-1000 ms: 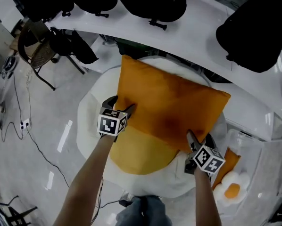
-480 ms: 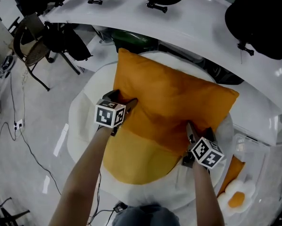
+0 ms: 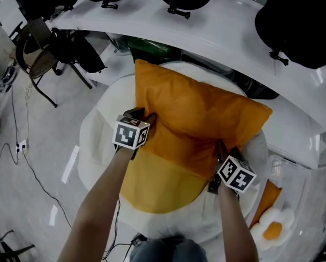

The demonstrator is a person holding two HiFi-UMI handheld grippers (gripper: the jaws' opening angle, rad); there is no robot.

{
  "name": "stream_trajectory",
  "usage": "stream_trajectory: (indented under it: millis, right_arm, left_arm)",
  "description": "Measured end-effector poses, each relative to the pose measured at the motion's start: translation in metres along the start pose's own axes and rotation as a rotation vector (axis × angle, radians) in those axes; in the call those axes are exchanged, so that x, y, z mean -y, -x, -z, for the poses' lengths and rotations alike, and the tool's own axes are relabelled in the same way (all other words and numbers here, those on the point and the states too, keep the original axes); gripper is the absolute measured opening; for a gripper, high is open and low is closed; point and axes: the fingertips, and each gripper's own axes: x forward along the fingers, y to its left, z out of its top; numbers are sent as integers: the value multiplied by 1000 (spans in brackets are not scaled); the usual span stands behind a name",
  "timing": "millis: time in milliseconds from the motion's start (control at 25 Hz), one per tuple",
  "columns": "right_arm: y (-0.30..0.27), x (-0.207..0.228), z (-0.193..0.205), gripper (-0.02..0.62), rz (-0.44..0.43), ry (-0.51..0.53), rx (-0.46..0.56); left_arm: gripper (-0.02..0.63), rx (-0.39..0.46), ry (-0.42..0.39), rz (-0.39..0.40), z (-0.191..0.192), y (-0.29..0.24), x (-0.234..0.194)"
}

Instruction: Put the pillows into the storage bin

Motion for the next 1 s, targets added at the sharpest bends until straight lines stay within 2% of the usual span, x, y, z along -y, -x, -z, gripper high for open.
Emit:
stream_trajectory:
  millis: [200, 360, 640, 1000]
  right_arm:
    - [27, -10, -3, 120, -19, -11, 5]
    - [55, -15, -12, 55, -22, -30, 30]
    - [133, -23, -36, 23, -28, -88, 37]
    - [275, -25, -54, 12, 43, -182, 34]
  left_arm:
    - [78, -13, -15, 25, -6, 27, 14]
    - [48, 3, -1, 31, -12, 55, 26]
    - [32, -2, 46, 62, -24, 129, 57]
    - [27, -18, 73, 127, -57, 237, 126]
